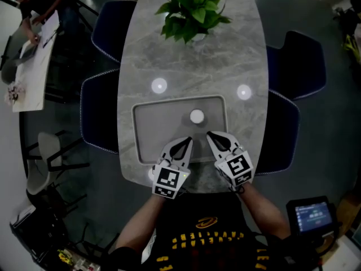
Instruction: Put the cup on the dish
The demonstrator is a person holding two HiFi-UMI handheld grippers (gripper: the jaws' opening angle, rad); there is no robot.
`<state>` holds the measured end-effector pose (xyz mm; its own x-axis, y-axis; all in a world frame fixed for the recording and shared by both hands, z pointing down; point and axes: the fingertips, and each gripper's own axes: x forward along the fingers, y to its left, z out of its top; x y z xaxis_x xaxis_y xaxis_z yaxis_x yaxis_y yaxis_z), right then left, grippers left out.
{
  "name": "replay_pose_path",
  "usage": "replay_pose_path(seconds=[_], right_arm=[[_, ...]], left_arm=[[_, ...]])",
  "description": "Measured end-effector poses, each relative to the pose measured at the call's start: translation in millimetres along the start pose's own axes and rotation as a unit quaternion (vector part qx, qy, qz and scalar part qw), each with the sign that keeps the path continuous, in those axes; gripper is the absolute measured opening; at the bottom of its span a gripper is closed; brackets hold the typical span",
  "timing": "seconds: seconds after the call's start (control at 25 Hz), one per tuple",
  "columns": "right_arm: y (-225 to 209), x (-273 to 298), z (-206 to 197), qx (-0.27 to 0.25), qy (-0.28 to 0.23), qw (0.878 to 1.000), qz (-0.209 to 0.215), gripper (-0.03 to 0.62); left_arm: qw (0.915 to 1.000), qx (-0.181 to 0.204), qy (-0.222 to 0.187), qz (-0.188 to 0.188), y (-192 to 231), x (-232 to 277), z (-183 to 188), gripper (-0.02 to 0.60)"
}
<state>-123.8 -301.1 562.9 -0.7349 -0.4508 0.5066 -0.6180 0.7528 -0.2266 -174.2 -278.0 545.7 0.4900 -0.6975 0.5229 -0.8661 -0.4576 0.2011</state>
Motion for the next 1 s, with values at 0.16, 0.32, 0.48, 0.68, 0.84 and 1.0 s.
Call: replay_pose_path(seconds=[0.16,0.32,0.48,0.68,0.84,1.0], right_arm=[[4.6,-11.4,13.6,0.001,-0.031,1.0,0.0,0.006],[11.3,-24.7,29.2,-0.007,-0.055,0.998,-0.001,0.006],[16.5,-40.7,48.9,-0.015,-0.081,0.997,-0.009,0.006],[16.3,-58.4,69.3,-0.018,-0.109,0.993,-0.031,0.006],[16.1,-68.9,81.1,-0.023,-0.124,0.991,-0.041,0.006],[21.3,-83.2,97.0,-0.039,-0.147,0.987,-0.048,0.006]], left_arm=[[0.9999,0.008,-0.011,0.007,-13.4,-13.4,11.0,0.0],[0.9992,0.011,-0.034,0.016,-23.3,-29.2,30.7,0.0],[0.9981,0.006,-0.058,0.018,-31.7,-43.3,50.4,0.0],[0.9963,0.001,-0.085,0.01,-41.4,-54.7,69.5,0.0],[0.9957,0.005,-0.093,-0.002,-47.3,-59.2,81.2,0.0],[0.9939,0.021,-0.108,-0.005,-47.6,-65.1,95.0,0.0]])
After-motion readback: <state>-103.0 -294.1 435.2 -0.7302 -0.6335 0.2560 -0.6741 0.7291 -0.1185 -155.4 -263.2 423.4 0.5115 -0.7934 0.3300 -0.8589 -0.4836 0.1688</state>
